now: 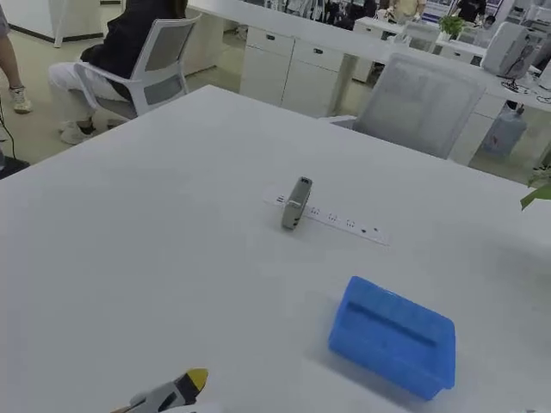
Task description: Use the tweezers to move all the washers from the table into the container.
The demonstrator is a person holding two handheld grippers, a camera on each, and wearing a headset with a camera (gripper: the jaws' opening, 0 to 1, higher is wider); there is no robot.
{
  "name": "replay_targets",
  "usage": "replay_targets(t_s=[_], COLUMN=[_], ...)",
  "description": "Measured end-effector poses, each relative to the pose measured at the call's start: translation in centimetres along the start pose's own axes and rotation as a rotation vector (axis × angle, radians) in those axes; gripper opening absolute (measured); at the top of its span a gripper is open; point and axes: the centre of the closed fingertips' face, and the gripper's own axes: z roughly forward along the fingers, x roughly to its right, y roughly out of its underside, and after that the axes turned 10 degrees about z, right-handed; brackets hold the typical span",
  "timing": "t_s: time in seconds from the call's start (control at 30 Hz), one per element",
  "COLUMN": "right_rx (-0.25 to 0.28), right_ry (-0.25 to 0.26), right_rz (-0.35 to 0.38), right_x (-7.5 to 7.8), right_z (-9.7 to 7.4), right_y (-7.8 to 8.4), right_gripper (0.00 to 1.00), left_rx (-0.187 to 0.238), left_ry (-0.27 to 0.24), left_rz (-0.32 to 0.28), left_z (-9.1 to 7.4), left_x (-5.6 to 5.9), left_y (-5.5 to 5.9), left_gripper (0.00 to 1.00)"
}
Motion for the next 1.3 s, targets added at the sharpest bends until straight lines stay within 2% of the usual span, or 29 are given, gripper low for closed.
replay_targets(t_s=[0.17,0.3,0.43,0.7,1.3], right_rx=[-0.021,-0.039,-0.008,0.041,0.091], right_ry=[0.002,0.001,-0.025,-0.048,-0.031], right_rz=[0.035,0.022,0.031,0.025,-0.039], right_x=[0.2,-0.2,-1.2,-2.1,0.2], right_z=[0.1,0.1,-0.7,-1.7,-1.5], right_y=[-0.3,-0.6,-1.9,-4.5,-8.6], right_gripper=[0.02,0.02,0.02,0.02,0.02], left_rx=[0.000,-0.001,0.000,0.001,-0.005], left_ry=[0.000,-0.005,-0.010,-0.007,-0.017], left_rz=[0.005,0.004,-0.002,0.009,0.014], left_z=[0.0,0.0,-0.1,-0.1,-0.1], left_x=[0.0,-0.1,-0.2,-0.1,-0.3], left_y=[0.0,0.0,0.0,0.0,0.1], left_gripper=[0.86,0.86,0.86,0.86,0.84])
